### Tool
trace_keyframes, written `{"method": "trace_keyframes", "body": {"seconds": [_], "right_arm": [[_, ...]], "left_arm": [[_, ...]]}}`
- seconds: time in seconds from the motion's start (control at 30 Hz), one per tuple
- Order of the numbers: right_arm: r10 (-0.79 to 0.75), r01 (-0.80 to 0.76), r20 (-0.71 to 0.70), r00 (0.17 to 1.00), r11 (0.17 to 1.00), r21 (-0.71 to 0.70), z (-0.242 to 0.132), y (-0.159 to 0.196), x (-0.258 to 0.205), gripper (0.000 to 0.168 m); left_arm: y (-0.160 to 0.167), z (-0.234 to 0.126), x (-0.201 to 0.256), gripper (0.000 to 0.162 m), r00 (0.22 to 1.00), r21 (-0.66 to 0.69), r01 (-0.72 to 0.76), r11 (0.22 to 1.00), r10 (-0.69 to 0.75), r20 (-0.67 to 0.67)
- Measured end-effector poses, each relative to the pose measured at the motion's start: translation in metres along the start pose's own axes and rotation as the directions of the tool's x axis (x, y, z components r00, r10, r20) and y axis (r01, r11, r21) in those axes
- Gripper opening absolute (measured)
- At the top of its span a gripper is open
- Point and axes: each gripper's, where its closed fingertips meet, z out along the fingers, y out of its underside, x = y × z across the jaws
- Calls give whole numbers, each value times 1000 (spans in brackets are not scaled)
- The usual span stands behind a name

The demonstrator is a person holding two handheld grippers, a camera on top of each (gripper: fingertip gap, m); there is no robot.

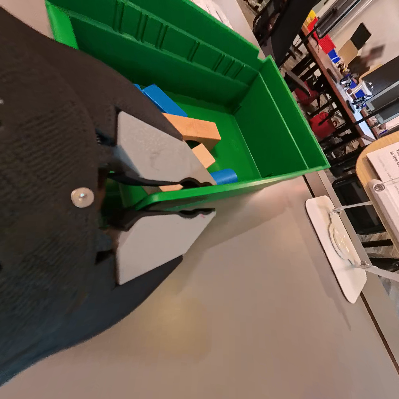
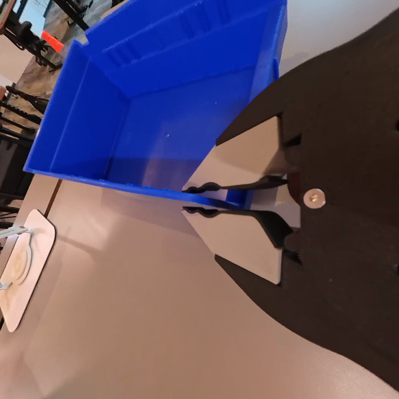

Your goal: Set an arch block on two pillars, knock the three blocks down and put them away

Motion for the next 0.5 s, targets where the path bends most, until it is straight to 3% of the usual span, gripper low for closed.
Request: {"method": "trace_keyframes", "body": {"seconds": [0.13,0.2,0.33,0.43,0.5], "right_arm": [[19,-18,32,999,1000,-22,5,-3,-8,31],[36,-38,55,998,999,31,-4,-11,-13,35],[56,-57,19,998,997,51,-14,-10,-5,34],[139,-140,115,984,990,-4,-8,4,-16,34],[146,-147,125,981,989,-2,-5,5,-24,49]], "left_arm": [[0,2,6,35,999,-2,25,1000,-25,-34],[-2,-3,8,44,999,21,22,1000,-21,-43],[3,-1,7,44,999,23,14,1000,-13,-49],[3,0,6,44,997,24,37,999,-35,-68],[2,0,6,42,996,33,47,998,-44,-78]]}}
